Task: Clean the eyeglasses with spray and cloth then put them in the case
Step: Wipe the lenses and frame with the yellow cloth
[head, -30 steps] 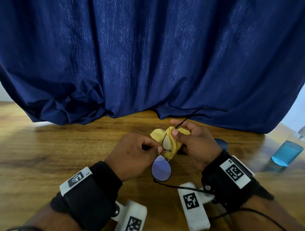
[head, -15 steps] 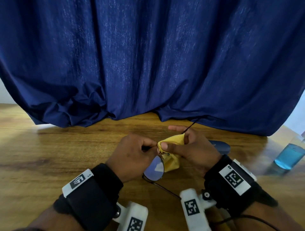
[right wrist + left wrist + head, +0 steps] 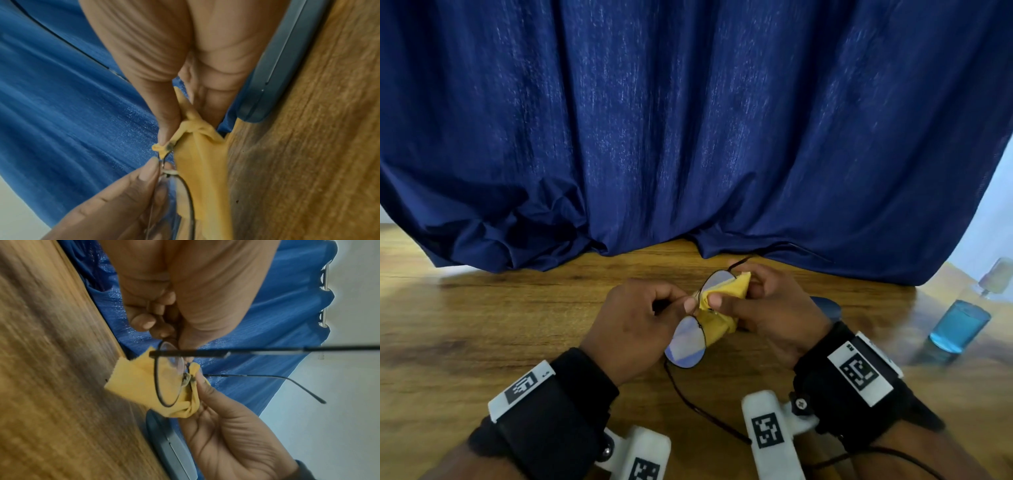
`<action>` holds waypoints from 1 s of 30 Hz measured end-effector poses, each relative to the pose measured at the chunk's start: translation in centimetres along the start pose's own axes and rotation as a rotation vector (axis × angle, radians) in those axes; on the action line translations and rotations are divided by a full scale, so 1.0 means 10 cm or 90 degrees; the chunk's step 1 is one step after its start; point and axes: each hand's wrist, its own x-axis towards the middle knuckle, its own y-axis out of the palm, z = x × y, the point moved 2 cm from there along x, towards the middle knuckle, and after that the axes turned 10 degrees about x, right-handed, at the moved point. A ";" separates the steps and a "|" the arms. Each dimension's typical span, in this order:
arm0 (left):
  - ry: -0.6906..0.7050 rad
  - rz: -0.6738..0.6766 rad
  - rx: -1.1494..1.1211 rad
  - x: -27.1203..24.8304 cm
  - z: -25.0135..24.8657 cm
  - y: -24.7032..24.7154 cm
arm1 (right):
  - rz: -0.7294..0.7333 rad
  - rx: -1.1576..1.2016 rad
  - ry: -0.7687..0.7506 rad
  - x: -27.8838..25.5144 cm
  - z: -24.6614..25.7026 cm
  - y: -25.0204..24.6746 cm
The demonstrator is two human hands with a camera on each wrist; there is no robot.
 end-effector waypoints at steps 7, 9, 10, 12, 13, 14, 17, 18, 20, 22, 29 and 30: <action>0.023 -0.015 -0.001 0.00 -0.01 0.01 | 0.006 -0.147 0.094 -0.11 0.08 0.02; 0.031 -0.016 0.002 0.00 -0.02 0.01 | 0.009 -0.166 0.113 -0.12 0.07 0.04; 0.035 -0.020 0.005 0.00 -0.02 0.01 | 0.008 -0.183 0.116 -0.13 0.06 0.05; 0.041 -0.035 0.008 0.00 -0.03 0.01 | -0.016 -0.228 0.116 -0.14 0.07 0.07; 0.042 -0.041 0.009 -0.01 -0.04 0.00 | -0.038 -0.242 0.113 -0.15 0.09 0.07; 0.042 -0.044 0.008 -0.01 -0.05 0.00 | -0.062 -0.246 0.106 -0.16 0.11 0.06; 0.053 -0.057 0.005 -0.01 -0.06 -0.01 | -0.063 -0.273 0.090 -0.19 0.16 0.06; 0.055 -0.064 0.007 -0.01 -0.07 -0.01 | -0.054 -0.286 0.086 -0.20 0.17 0.06; 0.058 -0.071 0.009 -0.01 -0.08 -0.01 | -0.062 -0.285 0.090 -0.22 0.19 0.07; 0.056 -0.067 0.008 -0.02 -0.08 0.00 | -0.047 -0.250 0.088 -0.23 0.21 0.09; 0.030 -0.034 0.010 -0.01 -0.03 0.05 | 0.034 -0.085 0.068 -0.21 0.21 0.11; 0.031 -0.034 0.009 -0.02 -0.03 0.05 | 0.033 -0.065 0.072 -0.21 0.22 0.12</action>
